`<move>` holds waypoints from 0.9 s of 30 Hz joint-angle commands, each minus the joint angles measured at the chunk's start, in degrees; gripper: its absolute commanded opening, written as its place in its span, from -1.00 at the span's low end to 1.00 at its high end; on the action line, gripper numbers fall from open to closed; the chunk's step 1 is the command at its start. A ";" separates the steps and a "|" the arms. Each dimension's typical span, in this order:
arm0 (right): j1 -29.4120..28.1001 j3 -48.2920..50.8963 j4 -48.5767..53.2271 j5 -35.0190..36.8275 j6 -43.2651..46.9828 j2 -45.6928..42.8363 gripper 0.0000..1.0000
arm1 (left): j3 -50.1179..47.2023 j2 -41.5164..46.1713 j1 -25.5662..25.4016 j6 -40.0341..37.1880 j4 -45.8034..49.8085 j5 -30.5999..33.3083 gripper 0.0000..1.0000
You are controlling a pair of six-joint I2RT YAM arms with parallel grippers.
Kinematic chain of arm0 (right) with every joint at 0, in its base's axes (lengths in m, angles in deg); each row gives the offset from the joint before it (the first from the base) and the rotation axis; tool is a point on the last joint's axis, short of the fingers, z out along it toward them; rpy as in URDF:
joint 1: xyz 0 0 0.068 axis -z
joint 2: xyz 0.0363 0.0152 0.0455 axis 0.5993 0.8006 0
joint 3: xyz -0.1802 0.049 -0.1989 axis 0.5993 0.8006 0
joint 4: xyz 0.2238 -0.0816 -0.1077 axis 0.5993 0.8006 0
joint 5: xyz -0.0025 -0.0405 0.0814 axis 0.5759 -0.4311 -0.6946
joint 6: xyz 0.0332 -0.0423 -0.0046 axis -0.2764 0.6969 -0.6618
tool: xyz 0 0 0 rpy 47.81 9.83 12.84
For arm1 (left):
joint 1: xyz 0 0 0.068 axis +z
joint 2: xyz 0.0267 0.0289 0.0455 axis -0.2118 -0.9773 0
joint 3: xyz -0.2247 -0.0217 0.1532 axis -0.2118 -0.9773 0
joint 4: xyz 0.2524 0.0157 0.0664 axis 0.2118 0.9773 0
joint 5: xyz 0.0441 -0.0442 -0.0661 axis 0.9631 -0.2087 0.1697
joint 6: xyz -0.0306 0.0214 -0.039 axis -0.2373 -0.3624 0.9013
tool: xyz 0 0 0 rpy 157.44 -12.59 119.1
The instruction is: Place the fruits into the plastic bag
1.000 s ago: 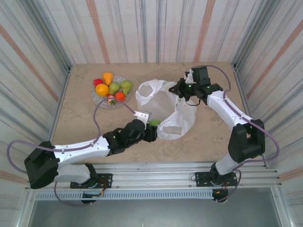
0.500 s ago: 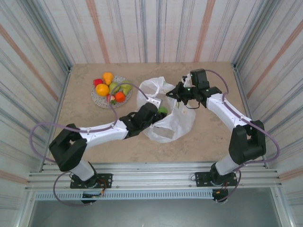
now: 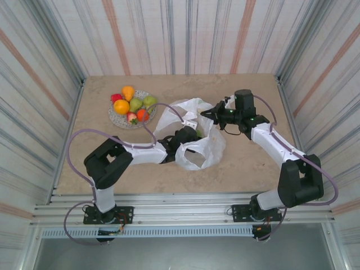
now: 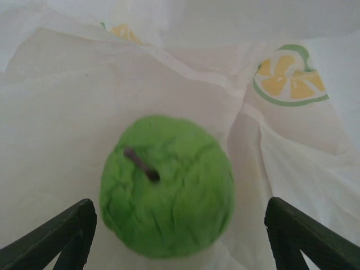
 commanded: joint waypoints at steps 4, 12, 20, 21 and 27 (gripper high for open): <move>2.07 0.93 -0.69 -0.72 0.15 0.20 -1.00 | 0.50 4.15 0.15 0.65 0.30 -1.54 0.80; 3.90 -5.72 20.29 9.48 23.69 0.74 -1.00 | -3.49 17.09 1.10 -0.23 4.72 -16.13 0.85; 4.15 -11.02 26.92 16.02 34.87 1.92 -1.00 | -5.56 27.51 3.86 -0.92 14.31 -28.54 0.82; 4.17 -12.28 28.21 16.85 36.53 2.05 -1.00 | -5.65 28.94 4.46 -1.43 15.66 -29.92 0.82; 4.16 -18.24 32.54 19.57 42.39 3.27 -1.00 | -5.58 36.74 8.62 -4.57 21.13 -40.22 0.82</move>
